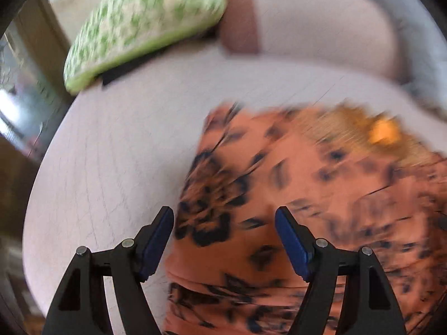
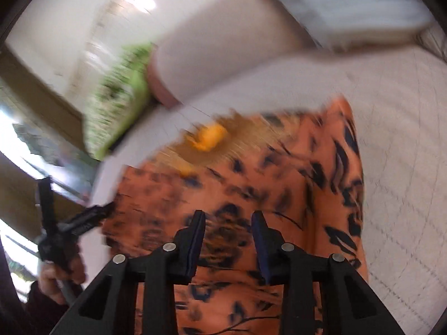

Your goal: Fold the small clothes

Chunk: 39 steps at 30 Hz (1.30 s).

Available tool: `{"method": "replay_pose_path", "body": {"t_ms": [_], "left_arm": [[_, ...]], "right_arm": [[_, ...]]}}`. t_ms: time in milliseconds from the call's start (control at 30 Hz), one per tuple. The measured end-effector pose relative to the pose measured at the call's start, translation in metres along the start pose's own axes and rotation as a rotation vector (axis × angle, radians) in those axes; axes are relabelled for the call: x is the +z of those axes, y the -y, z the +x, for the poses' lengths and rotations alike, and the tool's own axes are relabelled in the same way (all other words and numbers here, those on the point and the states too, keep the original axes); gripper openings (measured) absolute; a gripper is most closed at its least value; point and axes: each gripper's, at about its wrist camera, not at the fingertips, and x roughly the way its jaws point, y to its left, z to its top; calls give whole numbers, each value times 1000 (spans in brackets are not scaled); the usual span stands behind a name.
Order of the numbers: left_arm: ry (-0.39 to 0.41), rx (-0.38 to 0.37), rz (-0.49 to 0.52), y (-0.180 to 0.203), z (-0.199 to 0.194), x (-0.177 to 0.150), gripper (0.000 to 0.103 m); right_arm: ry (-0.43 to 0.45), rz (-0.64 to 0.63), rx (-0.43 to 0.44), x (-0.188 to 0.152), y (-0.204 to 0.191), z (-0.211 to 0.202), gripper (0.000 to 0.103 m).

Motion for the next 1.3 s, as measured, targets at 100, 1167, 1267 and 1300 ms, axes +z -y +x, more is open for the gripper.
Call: {"method": "replay_pose_path", "body": {"t_ms": [100,1167,1267,1300], "left_arm": [[-60,-62,-104,-18,13,-5,76],[-1,-114,-44,-139,-131,-217,77],[-7,-131,-26,-149,-129,-242,77],[-14,-147,-29,-151,-127,-250,77]], "right_arm": [[-70,87,-46,-2,22,18,28],[95,-108,43,-129,9,-166,73],[85,-85,-2,-160,30,-192,73],[77,-70,-10,-170,37,-197,73]]}}
